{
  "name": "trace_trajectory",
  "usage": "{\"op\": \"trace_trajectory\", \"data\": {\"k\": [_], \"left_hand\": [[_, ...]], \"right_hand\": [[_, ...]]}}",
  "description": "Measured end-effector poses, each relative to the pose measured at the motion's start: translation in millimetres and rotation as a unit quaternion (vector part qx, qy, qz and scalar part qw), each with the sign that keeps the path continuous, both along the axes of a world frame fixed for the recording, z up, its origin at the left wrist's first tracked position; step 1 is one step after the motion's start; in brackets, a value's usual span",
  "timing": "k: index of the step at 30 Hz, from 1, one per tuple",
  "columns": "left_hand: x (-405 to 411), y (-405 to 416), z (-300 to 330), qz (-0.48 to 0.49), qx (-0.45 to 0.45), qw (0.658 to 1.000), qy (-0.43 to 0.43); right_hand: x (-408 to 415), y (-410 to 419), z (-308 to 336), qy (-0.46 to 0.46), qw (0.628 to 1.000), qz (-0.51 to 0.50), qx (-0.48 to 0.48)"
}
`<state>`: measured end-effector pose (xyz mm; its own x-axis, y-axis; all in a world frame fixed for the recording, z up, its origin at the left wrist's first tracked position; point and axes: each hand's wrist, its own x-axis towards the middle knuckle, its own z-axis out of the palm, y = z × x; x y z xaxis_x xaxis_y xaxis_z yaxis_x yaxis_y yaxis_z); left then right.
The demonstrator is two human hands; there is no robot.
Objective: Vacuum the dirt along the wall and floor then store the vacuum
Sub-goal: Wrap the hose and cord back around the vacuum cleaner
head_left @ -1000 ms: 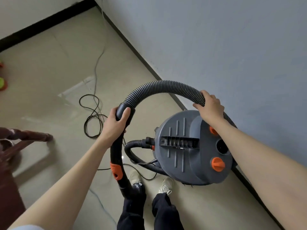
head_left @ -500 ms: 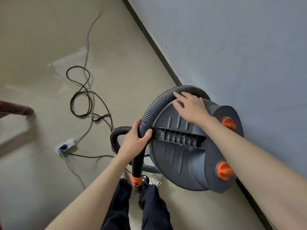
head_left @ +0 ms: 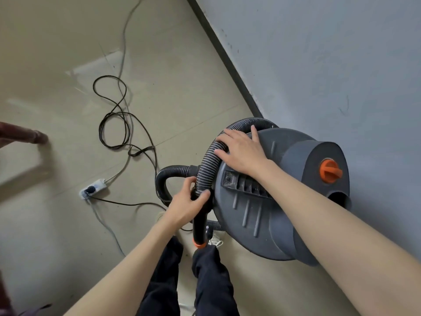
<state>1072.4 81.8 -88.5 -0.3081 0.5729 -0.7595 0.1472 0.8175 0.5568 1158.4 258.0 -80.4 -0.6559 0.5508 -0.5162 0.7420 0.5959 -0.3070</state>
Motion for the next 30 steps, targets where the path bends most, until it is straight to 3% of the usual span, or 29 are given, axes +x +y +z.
{"op": "trace_trajectory", "data": {"k": [6, 13, 17, 30], "left_hand": [[-6.1, 21.4, -8.6, 0.082, -0.016, 0.996, 0.01], [-12.2, 27.8, -13.9, 0.21, -0.014, 0.964, -0.161], [-13.7, 31.3, -13.8, 0.197, -0.018, 0.961, -0.193], [7.3, 18.5, -23.3, 0.149, -0.033, 0.984, -0.095]], "right_hand": [[-10.1, -3.2, 3.2, 0.005, 1.0, -0.016, 0.009], [-25.2, -1.0, 5.0, -0.04, 0.999, 0.013, 0.014], [-29.9, 1.9, 7.0, -0.079, 0.995, 0.052, 0.01], [-28.8, -14.4, -1.2, -0.107, 0.991, 0.077, -0.011]]}}
